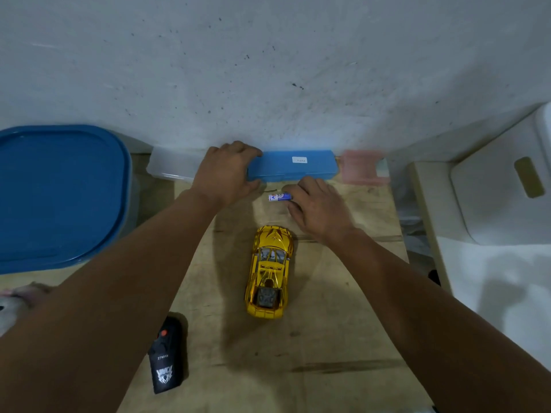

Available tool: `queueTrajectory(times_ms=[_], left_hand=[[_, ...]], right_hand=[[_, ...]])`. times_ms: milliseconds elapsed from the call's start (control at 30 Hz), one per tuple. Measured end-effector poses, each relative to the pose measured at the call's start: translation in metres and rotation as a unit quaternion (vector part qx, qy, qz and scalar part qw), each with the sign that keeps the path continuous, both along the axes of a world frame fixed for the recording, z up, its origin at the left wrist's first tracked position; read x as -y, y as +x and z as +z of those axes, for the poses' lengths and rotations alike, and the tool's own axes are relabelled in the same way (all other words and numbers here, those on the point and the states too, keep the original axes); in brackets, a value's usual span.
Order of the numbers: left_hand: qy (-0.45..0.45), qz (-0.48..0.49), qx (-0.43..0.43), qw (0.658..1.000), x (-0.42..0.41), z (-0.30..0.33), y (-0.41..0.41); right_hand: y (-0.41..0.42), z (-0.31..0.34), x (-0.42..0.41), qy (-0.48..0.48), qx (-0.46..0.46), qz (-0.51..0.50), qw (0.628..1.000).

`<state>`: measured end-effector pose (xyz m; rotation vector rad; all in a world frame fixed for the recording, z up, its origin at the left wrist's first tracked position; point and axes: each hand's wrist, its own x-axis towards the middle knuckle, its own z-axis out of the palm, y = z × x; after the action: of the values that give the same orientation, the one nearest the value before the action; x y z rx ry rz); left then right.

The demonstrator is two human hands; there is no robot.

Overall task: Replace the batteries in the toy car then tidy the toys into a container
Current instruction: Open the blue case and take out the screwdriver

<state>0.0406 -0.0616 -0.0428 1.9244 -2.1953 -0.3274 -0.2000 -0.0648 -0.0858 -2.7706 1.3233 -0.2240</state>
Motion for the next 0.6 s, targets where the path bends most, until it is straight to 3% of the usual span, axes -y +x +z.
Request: queueTrajectory(times_ms=[133, 267, 400, 600], left_hand=[[-0.022, 0.005, 0.020, 1.000, -0.003, 0.001, -0.003], [-0.051, -0.009, 0.049, 0.997, -0.008, 0.002, -0.004], [-0.063, -0.034, 0.077, 0.994, -0.008, 0.005, -0.007], [-0.053, -0.038, 0.090, 0.994, -0.007, 0.003, -0.008]], right_hand=[[-0.001, 0.004, -0.003, 0.008, 0.040, 0.023, 0.999], [-0.002, 0.017, -0.002, -0.062, 0.082, -0.004, 0.995], [0.003, 0.031, 0.008, -0.035, 0.015, -0.080, 0.996], [0.009, 0.032, 0.008, 0.014, -0.064, -0.080, 0.995]])
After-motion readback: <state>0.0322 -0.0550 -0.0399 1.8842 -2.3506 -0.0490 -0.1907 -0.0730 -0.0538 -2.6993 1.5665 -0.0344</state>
